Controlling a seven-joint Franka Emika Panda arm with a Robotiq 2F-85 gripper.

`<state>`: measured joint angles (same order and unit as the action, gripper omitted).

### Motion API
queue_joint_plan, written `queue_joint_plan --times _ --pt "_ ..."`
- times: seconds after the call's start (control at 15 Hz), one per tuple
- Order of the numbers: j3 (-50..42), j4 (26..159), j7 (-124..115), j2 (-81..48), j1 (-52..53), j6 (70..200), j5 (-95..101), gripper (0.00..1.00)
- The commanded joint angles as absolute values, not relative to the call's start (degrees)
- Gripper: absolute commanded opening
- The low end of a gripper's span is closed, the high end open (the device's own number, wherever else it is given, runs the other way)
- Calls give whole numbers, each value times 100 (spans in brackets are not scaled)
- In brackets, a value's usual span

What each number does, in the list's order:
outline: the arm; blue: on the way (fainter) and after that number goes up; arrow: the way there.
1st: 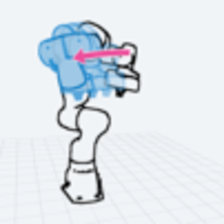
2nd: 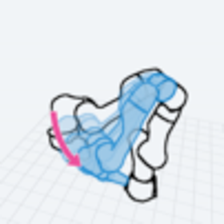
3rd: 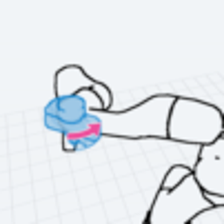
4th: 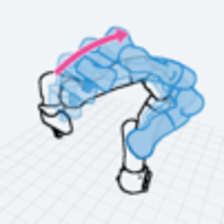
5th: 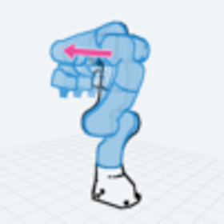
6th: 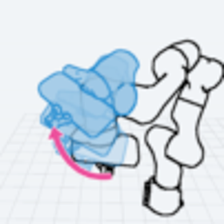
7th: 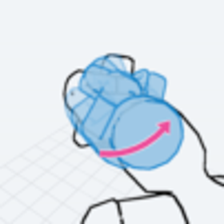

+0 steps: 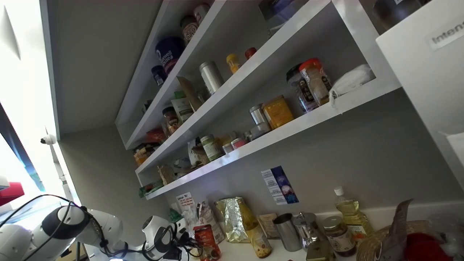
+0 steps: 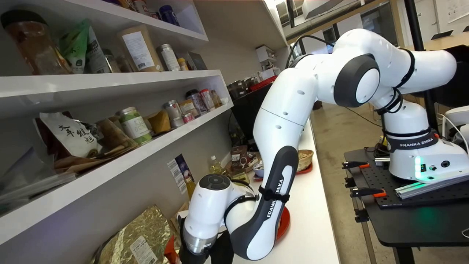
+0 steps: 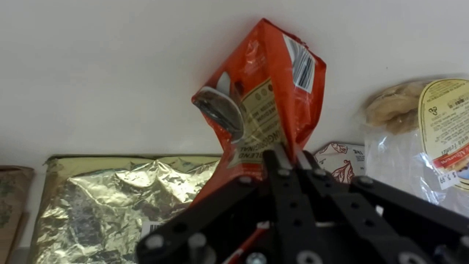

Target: Put the orange packet on the bottom shelf above

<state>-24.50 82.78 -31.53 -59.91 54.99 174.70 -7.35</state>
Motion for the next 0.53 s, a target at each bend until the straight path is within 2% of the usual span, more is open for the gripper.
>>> queue_joint_plan --times 0.0,0.2,0.47 --pt "-2466 8504 -3158 -5646 5515 17147 -760 3" --pt "-2199 9471 -2830 -4677 5463 16856 -747 1" --pt "-2284 10553 -3074 -3549 5704 16547 -437 1"
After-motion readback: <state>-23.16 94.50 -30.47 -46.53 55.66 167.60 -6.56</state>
